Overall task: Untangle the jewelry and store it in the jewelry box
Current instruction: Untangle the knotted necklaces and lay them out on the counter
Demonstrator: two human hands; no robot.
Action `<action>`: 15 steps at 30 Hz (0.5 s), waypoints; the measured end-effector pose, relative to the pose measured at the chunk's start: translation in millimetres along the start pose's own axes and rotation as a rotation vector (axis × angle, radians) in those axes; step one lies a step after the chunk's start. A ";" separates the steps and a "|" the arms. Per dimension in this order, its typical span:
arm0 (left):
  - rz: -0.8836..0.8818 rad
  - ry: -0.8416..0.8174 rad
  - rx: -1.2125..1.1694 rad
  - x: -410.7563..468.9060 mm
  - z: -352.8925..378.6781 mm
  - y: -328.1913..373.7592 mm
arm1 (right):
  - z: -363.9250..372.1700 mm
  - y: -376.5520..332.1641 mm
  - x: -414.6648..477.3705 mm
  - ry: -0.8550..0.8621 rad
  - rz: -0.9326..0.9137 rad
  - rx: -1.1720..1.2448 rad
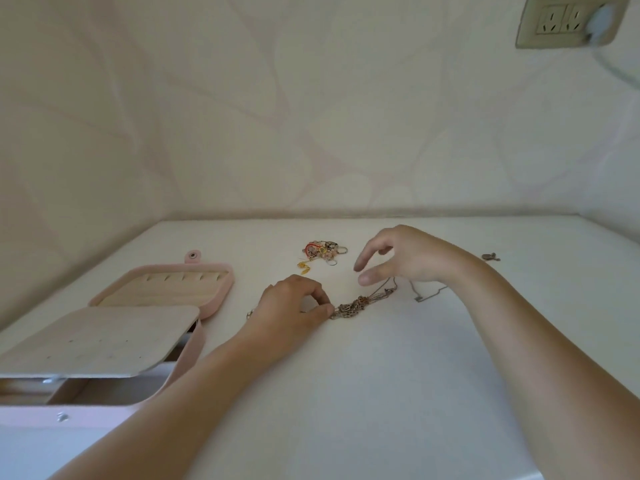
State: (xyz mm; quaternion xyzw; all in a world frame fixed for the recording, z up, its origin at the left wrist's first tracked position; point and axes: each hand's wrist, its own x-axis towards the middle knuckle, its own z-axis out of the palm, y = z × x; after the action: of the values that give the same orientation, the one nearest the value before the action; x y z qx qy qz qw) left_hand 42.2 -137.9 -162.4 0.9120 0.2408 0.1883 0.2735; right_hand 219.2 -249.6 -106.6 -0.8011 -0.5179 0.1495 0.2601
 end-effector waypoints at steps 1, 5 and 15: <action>0.007 -0.002 0.018 0.9 0.2 -0.3 | 2.1 -4.9 -1.9 -0.064 -0.021 -0.036; 0.002 -0.011 0.077 3.8 0.3 -3.7 | 12.3 -14.4 -4.2 -0.224 -0.069 -0.167; -0.075 -0.050 -0.183 -0.1 -5.1 1.8 | 23.5 -15.5 0.4 -0.230 -0.109 0.024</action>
State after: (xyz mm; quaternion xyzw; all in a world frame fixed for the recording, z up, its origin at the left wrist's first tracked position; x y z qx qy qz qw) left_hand 40.4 -137.1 -157.3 0.8780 0.2494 0.1764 0.3686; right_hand 195.7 -237.9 -117.0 -0.7460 -0.5854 0.2323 0.2164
